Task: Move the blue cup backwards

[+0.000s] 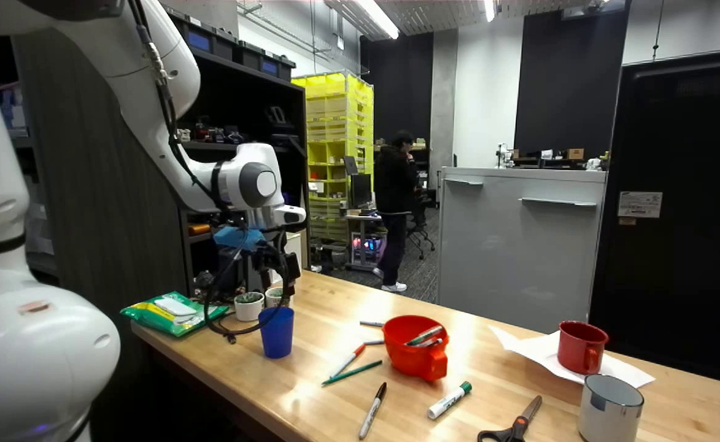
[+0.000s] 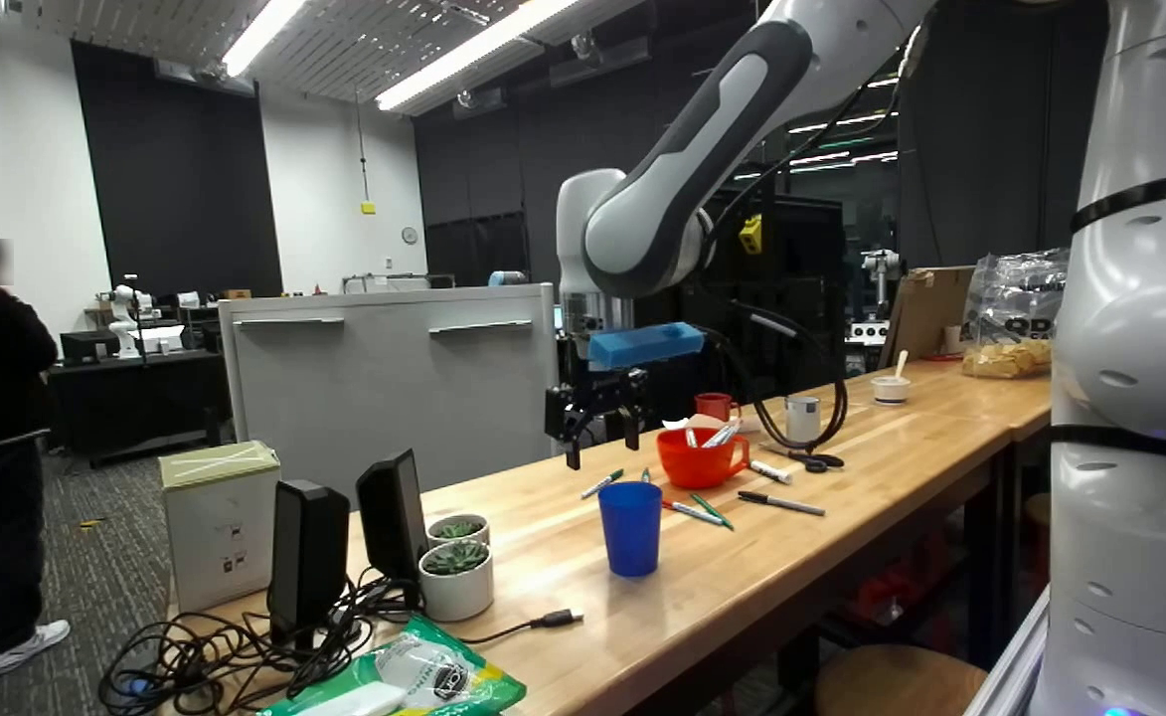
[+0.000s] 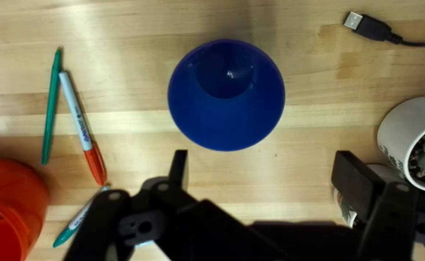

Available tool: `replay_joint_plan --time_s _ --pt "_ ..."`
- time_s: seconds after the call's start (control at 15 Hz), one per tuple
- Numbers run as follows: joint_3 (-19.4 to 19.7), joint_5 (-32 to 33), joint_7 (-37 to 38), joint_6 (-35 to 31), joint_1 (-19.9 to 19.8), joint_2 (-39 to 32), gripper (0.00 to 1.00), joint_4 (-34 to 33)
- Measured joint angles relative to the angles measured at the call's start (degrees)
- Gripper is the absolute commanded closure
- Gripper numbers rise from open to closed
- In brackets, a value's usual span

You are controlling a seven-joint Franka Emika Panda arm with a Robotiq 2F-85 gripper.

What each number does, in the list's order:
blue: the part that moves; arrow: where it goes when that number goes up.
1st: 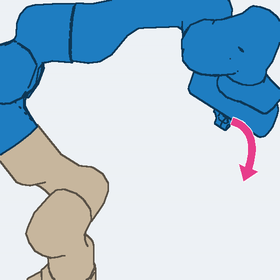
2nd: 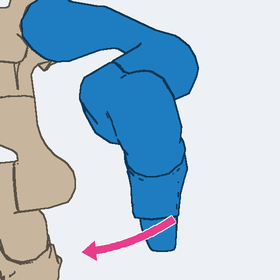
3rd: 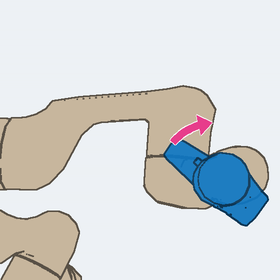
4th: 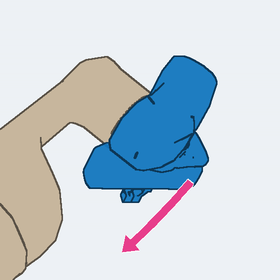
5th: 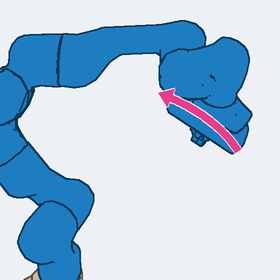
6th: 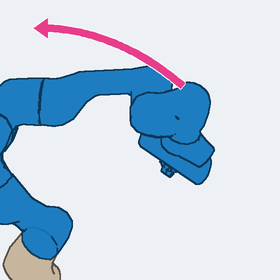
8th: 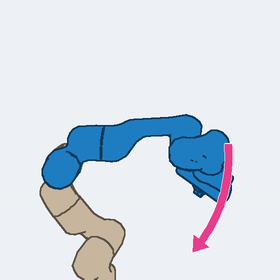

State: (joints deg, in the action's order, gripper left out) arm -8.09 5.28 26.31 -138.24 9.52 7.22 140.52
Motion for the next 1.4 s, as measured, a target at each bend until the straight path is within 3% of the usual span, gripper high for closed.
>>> replay_joint_plan --time_s 0.27,0.6,0.93,1.4 --pt "5.45 -1.02 -17.69 10.84 0.50 2.93 0.00 -3.85" --pt "9.26 -0.75 -31.10 18.73 -6.75 3.65 0.00 -10.44" --pt "12.24 -0.74 -33.67 19.41 -11.21 1.76 0.00 -15.35" --pt "11.87 -0.88 -33.65 19.51 -11.58 -5.98 0.00 -25.63"
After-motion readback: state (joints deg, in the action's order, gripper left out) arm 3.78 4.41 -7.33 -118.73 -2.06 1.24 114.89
